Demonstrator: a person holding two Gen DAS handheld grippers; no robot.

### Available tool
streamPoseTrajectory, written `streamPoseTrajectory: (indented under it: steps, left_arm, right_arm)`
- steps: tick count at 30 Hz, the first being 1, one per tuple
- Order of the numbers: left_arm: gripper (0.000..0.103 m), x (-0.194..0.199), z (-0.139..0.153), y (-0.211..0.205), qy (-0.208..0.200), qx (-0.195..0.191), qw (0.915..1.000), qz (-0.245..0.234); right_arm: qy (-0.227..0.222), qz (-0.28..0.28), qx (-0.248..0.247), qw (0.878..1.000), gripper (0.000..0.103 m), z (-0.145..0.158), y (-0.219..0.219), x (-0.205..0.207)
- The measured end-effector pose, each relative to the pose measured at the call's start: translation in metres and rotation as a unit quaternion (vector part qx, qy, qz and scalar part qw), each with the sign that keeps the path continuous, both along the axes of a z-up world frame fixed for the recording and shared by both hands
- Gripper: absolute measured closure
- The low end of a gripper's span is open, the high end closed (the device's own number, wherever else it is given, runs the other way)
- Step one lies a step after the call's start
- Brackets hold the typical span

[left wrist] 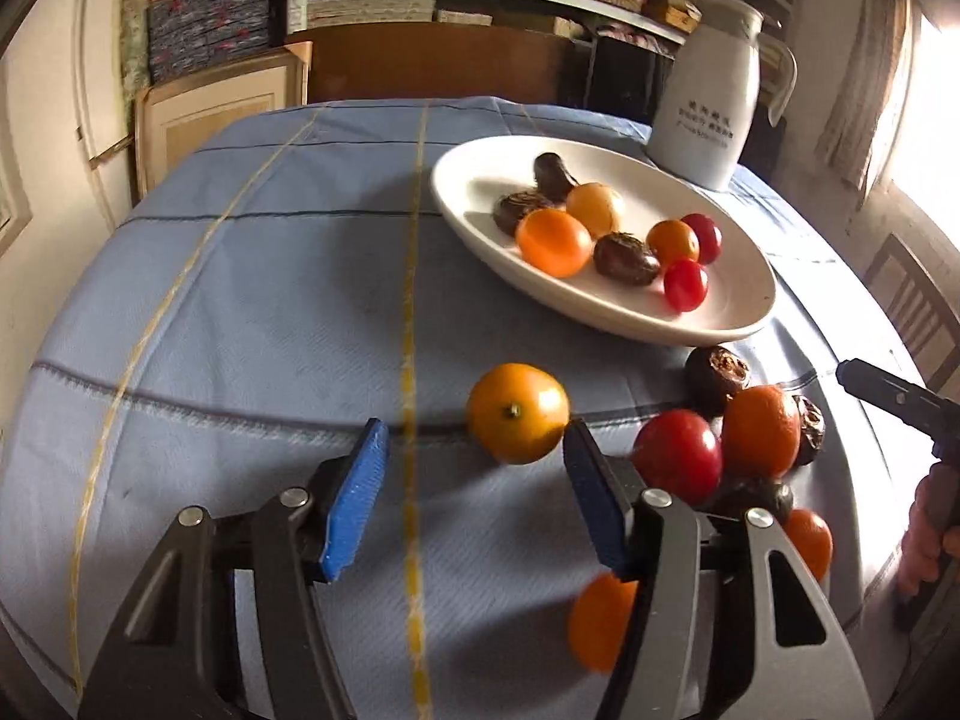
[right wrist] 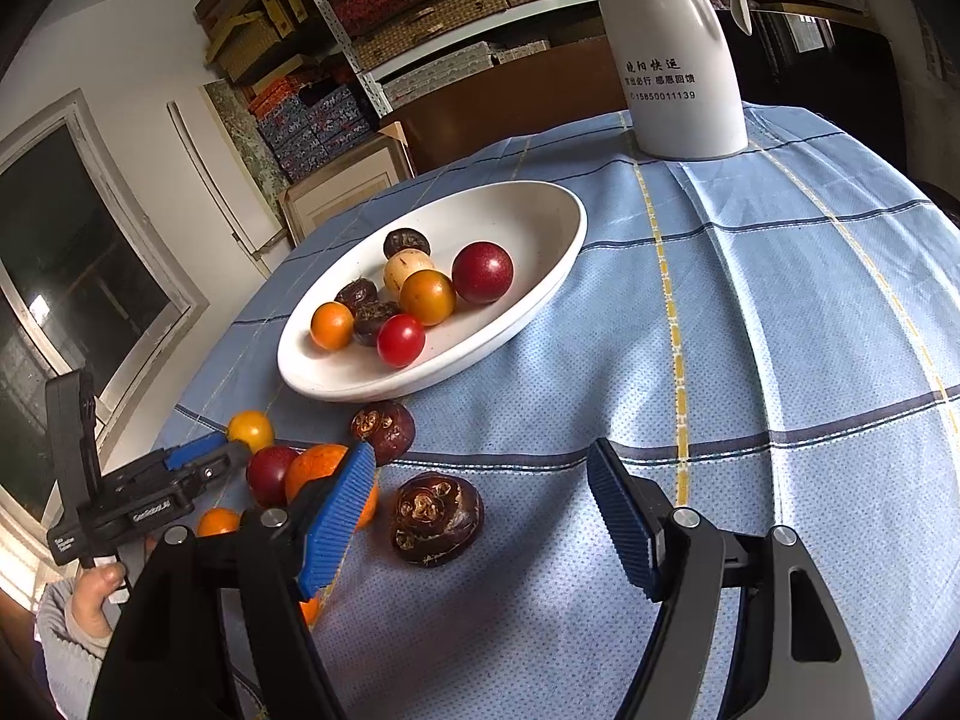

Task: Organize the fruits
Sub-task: 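Open both tools over the plate and move back to the fruit pile, then grasp a yellow-orange fruit with the left tool while the right grasps a passion fruit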

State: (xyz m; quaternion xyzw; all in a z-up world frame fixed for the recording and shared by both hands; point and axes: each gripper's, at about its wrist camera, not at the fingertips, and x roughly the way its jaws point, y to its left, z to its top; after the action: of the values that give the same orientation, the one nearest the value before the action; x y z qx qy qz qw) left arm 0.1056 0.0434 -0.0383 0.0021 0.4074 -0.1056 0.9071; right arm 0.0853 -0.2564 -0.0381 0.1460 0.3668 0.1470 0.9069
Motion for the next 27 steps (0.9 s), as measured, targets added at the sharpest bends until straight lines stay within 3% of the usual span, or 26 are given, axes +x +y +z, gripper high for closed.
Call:
streamPoseTrajectory:
  steps: [3, 6, 16, 18, 20, 24, 27]
  left_arm:
    - [0.044, 0.008, -0.005, -0.013, 0.014, 0.017, 0.9995, -0.021]
    - [0.045, 0.015, -0.002, -0.017, -0.001, 0.024, 0.9995, -0.019]
    - [0.045, 0.038, -0.002, -0.033, -0.005, 0.017, 0.9987, -0.047]
    - [0.051, 0.041, -0.003, -0.033, -0.001, 0.009, 0.9987, -0.051]
    - [0.066, 0.041, -0.003, -0.032, 0.004, 0.0, 0.9983, -0.058]
    - [0.067, 0.037, -0.003, -0.028, 0.006, -0.015, 0.9979, -0.063]
    - [0.067, 0.031, -0.003, -0.019, 0.004, -0.029, 0.9982, -0.051]
  right_arm:
    - [0.002, 0.002, -0.001, 1.0, 0.029, -0.001, 0.001, 0.001]
    - [0.004, 0.005, -0.004, 1.0, 0.029, -0.002, 0.003, 0.002]
    - [0.013, 0.007, -0.003, 1.0, 0.029, -0.004, 0.002, 0.004]
    - [0.014, 0.008, -0.003, 1.0, 0.029, -0.004, 0.003, 0.004]
    - [0.015, 0.011, -0.004, 1.0, 0.029, -0.005, 0.004, 0.003]
    - [0.016, 0.017, -0.005, 1.0, 0.029, -0.005, 0.005, 0.004]
    - [0.016, 0.024, -0.007, 1.0, 0.037, -0.004, 0.008, 0.002]
